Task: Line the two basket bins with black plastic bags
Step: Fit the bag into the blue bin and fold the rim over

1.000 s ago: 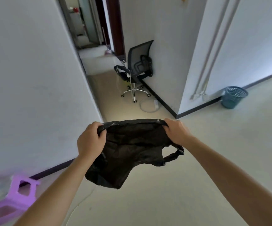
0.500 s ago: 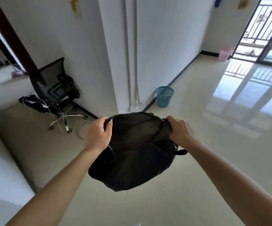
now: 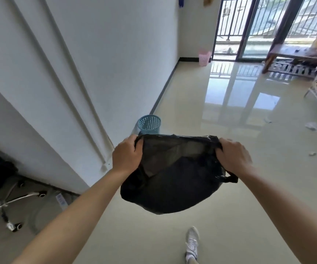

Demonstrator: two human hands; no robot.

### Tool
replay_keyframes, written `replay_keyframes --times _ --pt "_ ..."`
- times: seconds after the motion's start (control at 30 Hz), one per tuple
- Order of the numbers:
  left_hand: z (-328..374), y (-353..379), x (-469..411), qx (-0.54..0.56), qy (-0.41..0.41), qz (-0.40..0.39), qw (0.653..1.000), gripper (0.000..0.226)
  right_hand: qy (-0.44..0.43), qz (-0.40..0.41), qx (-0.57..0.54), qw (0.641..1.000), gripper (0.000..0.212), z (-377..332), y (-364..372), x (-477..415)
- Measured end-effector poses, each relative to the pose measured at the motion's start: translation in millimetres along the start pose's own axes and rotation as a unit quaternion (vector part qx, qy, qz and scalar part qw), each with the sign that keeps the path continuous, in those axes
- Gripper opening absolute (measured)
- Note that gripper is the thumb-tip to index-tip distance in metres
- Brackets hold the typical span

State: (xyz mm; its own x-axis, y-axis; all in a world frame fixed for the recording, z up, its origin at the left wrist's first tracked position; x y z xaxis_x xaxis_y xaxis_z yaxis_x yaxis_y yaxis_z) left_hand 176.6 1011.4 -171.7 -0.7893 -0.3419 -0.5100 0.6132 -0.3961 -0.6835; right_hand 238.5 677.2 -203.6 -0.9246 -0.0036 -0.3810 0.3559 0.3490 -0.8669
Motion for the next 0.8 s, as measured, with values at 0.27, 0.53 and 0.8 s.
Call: replay_keyframes --times 0.27,0.53,0.8 --pt "19 123 -188 -0.014 -0.017 0.005 1.000 0.035 0.033 -0.043 -0.089 0.995 0.025 23 80 -236" --pt "-35 203 -336 -0.014 -0.052 0.052 0.997 0.035 -0.005 -0.089 -0.196 0.977 0.018 -35 176 -427" --pt "-147 332 -506 -0.036 -0.148 0.031 0.988 0.035 -0.030 -0.106 -0.156 0.982 0.036 -79 302 -623"
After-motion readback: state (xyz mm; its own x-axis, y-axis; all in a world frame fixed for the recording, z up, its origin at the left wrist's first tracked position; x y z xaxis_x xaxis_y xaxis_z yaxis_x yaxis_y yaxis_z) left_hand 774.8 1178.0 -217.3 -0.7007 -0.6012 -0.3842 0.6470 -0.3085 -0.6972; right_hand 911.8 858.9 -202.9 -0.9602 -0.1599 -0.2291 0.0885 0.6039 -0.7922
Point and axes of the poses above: each hand's wrist, its own x-axis away from the middle knuckle, its own y-axis out of the palm, z = x × y, the point moved 7 cm from there along -x, towards the middle knuckle, and after that the axes turned 14 degrees about z, right-handed, at the moved point
